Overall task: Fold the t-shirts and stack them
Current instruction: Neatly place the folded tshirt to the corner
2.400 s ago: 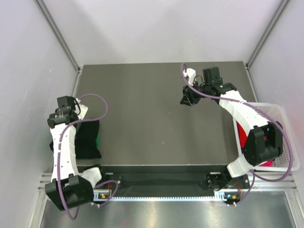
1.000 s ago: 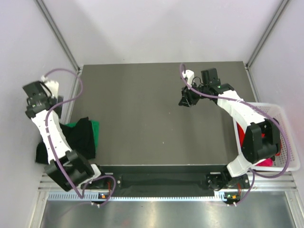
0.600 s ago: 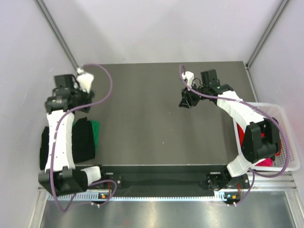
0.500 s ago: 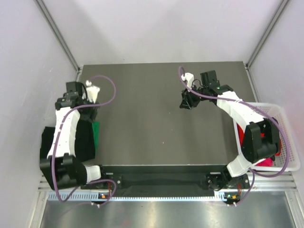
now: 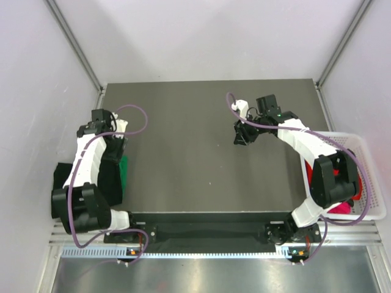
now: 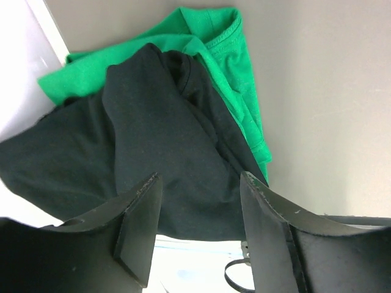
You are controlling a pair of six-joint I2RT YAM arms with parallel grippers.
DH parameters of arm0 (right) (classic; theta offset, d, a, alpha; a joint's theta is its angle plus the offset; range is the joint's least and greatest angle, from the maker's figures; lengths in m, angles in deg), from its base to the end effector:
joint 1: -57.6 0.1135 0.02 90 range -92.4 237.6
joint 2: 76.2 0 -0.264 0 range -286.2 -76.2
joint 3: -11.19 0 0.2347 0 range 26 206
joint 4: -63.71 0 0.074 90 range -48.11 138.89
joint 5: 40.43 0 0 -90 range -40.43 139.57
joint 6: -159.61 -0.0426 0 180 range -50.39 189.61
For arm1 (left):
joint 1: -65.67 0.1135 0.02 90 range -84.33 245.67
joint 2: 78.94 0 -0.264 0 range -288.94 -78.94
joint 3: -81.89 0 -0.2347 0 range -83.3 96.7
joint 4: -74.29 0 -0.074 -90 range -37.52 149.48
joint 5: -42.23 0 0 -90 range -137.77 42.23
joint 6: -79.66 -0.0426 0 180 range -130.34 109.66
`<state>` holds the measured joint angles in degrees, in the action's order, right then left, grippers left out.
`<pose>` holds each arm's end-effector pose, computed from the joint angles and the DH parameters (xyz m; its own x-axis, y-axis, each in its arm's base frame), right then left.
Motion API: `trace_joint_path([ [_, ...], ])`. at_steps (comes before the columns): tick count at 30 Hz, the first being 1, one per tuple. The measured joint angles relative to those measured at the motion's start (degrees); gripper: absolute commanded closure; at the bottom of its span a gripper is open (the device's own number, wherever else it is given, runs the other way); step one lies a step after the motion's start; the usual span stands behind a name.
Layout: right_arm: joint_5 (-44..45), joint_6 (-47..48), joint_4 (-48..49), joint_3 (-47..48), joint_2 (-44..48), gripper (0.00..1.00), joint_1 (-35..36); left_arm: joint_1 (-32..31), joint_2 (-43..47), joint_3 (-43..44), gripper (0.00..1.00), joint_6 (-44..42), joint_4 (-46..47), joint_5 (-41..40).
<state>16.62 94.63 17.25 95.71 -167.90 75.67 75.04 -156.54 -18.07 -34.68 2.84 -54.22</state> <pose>0.3025 0.1231 0.2597 -0.4540 -0.5214 -0.7225 -0.8374 0.5266 0.1462 0.2355 0.0437 0.2727 -0.9223 0.2629 -0.2831 0.1961 0.9499 0.2432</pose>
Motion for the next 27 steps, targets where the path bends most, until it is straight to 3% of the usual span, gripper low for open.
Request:
trace_joint_path([
  [12, 3.8, 5.1, -5.2, -0.7, 0.1, 0.59, -0.9, 0.0, -4.3, -2.9, 0.44, 3.8, 4.0, -3.1],
  [19, 5.7, 5.5, -6.9, -2.3, 0.1, 0.59, -1.0, 0.0, -4.3, -7.7, 0.61, 5.2, 6.6, -4.9],
  [20, 5.9, 5.5, -7.0, -2.3, 0.1, 0.59, -1.0, 0.0, -4.3, -7.8, 0.65, 5.4, 6.8, -5.0],
  [21, 6.1, 5.6, -7.0, -2.3, 0.1, 0.59, -1.0, 0.0, -4.3, -7.9, 0.75, 5.6, 7.0, -5.1],
  [23, 6.4, 5.8, -7.1, -2.3, 0.1, 0.59, -1.0, 0.0, -4.3, -7.9, 0.76, 6.3, 7.7, -5.2],
  [27, 6.4, 5.9, -7.1, -2.3, 0.1, 0.59, -1.0, 0.0, -4.3, -7.9, 0.65, 6.6, 8.2, -5.2],
])
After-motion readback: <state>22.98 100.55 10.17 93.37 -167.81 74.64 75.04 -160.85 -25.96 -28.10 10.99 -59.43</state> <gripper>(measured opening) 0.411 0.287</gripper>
